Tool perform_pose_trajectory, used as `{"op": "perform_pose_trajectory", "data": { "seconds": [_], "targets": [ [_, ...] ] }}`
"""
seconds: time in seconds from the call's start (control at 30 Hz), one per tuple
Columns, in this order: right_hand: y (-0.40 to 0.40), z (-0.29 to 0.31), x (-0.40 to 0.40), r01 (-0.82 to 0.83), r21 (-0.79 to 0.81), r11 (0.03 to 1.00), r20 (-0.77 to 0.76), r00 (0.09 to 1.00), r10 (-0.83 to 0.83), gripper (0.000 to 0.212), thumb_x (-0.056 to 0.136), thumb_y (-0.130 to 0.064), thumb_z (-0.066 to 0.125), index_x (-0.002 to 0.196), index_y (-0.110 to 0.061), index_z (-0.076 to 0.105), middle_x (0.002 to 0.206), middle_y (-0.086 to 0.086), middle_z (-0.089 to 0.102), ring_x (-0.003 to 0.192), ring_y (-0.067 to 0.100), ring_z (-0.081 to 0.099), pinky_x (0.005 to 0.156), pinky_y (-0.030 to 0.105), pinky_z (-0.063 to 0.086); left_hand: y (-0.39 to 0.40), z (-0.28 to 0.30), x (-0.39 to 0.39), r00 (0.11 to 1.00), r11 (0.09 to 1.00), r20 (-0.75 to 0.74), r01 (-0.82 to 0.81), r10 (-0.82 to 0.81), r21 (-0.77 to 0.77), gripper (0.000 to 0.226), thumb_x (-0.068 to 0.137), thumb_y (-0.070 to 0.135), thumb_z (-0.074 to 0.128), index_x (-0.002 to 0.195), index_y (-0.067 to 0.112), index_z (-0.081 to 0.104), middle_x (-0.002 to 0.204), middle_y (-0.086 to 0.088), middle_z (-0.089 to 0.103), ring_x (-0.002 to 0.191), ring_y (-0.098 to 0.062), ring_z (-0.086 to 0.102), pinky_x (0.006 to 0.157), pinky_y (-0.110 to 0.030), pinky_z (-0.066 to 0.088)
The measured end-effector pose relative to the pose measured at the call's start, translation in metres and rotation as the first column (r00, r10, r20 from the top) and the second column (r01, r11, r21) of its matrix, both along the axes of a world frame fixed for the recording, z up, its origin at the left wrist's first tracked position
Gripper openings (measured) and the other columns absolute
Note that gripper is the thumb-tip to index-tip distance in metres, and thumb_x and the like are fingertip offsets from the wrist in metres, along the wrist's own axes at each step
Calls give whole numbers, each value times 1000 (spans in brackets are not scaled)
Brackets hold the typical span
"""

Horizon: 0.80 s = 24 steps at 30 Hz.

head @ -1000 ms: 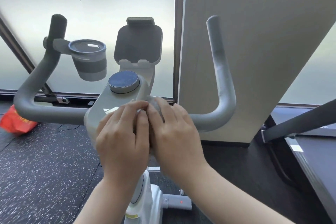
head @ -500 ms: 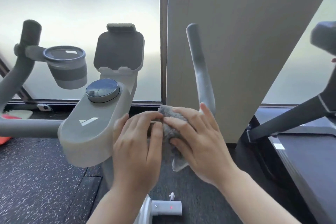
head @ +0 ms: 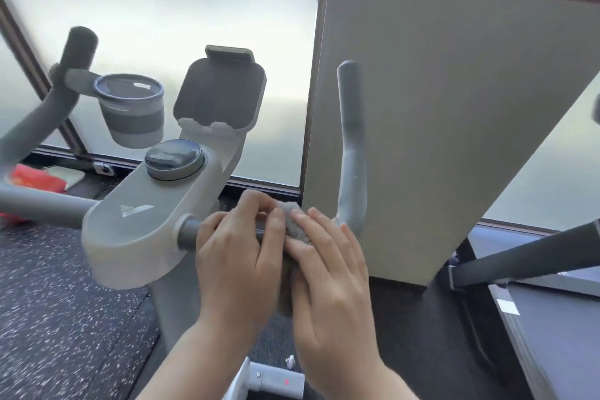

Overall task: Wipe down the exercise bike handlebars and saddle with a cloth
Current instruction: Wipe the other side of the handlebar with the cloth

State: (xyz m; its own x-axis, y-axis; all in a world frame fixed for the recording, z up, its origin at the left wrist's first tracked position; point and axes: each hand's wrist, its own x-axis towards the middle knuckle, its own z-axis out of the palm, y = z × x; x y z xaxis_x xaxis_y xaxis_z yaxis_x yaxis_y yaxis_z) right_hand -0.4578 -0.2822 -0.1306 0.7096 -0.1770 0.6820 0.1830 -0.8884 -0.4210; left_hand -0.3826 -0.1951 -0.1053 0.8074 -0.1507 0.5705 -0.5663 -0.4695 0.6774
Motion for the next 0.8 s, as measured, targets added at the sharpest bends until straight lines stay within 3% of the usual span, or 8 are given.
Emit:
{"op": "perform_pose_trajectory", "data": {
  "seconds": [0.1, 0.2, 0.3, 0.37, 0.47, 0.57, 0.7, 0.8],
  "targets": [
    [-29, 11, -3, -142, -154, 978, -60, 989, 134, 39, 91, -15, 43, 124, -17, 64, 140, -4, 52, 131, 12, 47, 112, 37, 31, -8, 5, -3, 1000, 1000, -25, -12, 12, -3, 23, 88, 44, 35, 84, 31, 54, 72, 19, 62, 76, -2, 51, 80, -25, 30],
    [-79, 31, 1, -293, -193, 936, -181, 949, 260, 37, 93, -15, 44, 124, -23, 63, 137, -9, 53, 126, 9, 50, 114, 37, 27, -15, 3, -7, 999, 998, -16, -36, 37, 55, 19, 90, 37, 41, 86, 32, 59, 73, 21, 61, 81, 21, 46, 80, -22, 26],
    [-69, 26, 1, -267, -82, 960, -178, 952, 249, 35, 92, -16, 44, 121, -23, 63, 133, -9, 53, 127, 9, 47, 116, 39, 21, -24, 1, -11, 994, 988, -11, -111, 113, 108, 13, 89, 32, 44, 83, 32, 55, 68, 19, 59, 76, 14, 43, 78, -20, 22],
    [-51, 15, -3, -182, -70, 981, -144, 975, 171, 33, 95, -27, 42, 120, -20, 62, 133, -6, 53, 128, 13, 47, 117, 41, 19, -26, 0, -11, 988, 982, -14, -150, 152, 112, 15, 88, 33, 40, 82, 31, 54, 66, 17, 59, 75, 11, 42, 78, -20, 22],
    [-76, 26, 7, -331, -191, 924, -206, 934, 292, 33, 100, -35, 41, 116, -21, 66, 125, -4, 59, 118, 13, 55, 117, 42, 19, -23, 0, -10, 986, 976, -29, -156, 162, 155, 14, 88, 32, 43, 81, 30, 55, 66, 17, 58, 82, 22, 41, 76, -21, 22],
    [-122, 45, 31, -489, -238, 839, -187, 871, 455, 31, 102, -32, 41, 108, -20, 70, 115, -5, 64, 110, 11, 60, 116, 43, 21, -24, 1, -11, 981, 969, -47, -179, 189, 171, 15, 88, 32, 45, 81, 28, 58, 69, 14, 63, 79, 3, 42, 79, -24, 28],
    [-75, 16, 23, -301, 1, 954, -13, 953, 301, 19, 91, -28, 56, 90, -16, 72, 105, -4, 66, 104, 13, 60, 114, 47, 23, -27, -4, -12, 970, 935, 45, -242, 239, 258, 22, 90, 30, 38, 83, 28, 59, 67, 13, 61, 73, -9, 56, 97, -25, 30],
    [-90, 15, 28, -396, -198, 897, 5, 915, 404, 28, 94, -35, 55, 97, -15, 74, 107, 1, 67, 101, 17, 63, 115, 46, 21, -29, -5, -12, 962, 921, 51, -272, 268, 278, 27, 90, 29, 35, 84, 27, 61, 67, 12, 59, 73, -15, 60, 106, -30, 28]
  ]
}}
